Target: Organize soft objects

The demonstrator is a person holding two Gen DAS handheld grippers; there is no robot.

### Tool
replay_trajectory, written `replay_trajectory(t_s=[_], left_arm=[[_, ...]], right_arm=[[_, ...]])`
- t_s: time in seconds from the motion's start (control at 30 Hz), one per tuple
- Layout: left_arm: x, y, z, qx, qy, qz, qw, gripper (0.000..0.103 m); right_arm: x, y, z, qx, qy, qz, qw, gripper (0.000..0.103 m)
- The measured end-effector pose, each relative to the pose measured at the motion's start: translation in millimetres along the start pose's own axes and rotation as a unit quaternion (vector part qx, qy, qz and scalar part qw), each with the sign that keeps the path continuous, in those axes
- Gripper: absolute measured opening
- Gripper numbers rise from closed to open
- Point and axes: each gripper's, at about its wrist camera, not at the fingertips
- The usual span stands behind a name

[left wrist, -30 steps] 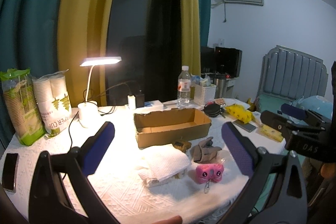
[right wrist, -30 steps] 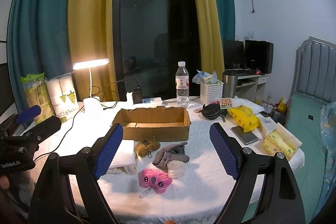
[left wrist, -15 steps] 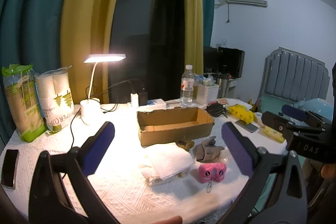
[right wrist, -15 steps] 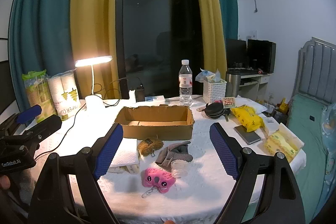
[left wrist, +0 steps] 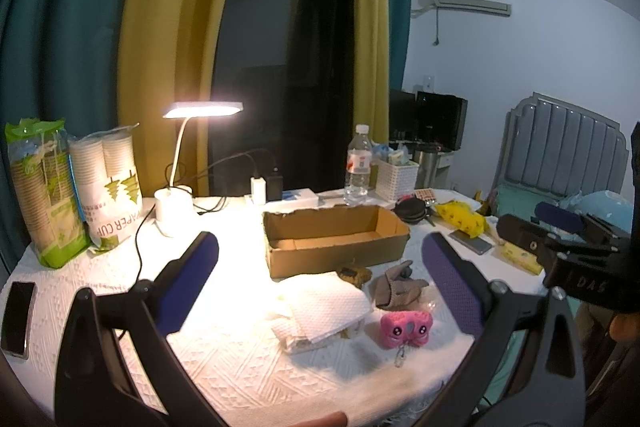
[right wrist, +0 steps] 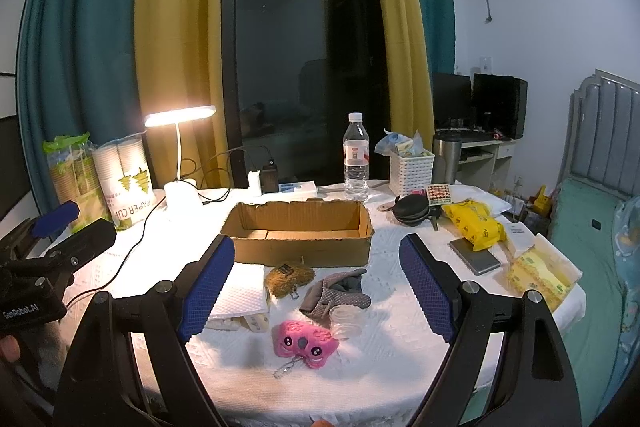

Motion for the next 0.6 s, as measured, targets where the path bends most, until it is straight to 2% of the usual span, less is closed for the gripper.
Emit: replay_trajectory(t_s=[0.6], left_arm=[[9,-9,-15,-0.016,0.006,-0.012,0.9998,0.102]], right_arm=[[16,-2,-12,-0.008,0.012,-0.017,1.000,0.087]])
Point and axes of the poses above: each gripper's, at about its wrist camera, not at the fingertips, and x roughly the way its jaws point, z to its right, y to its top, and after that the axes turned 5 degrees about -z, right-handed
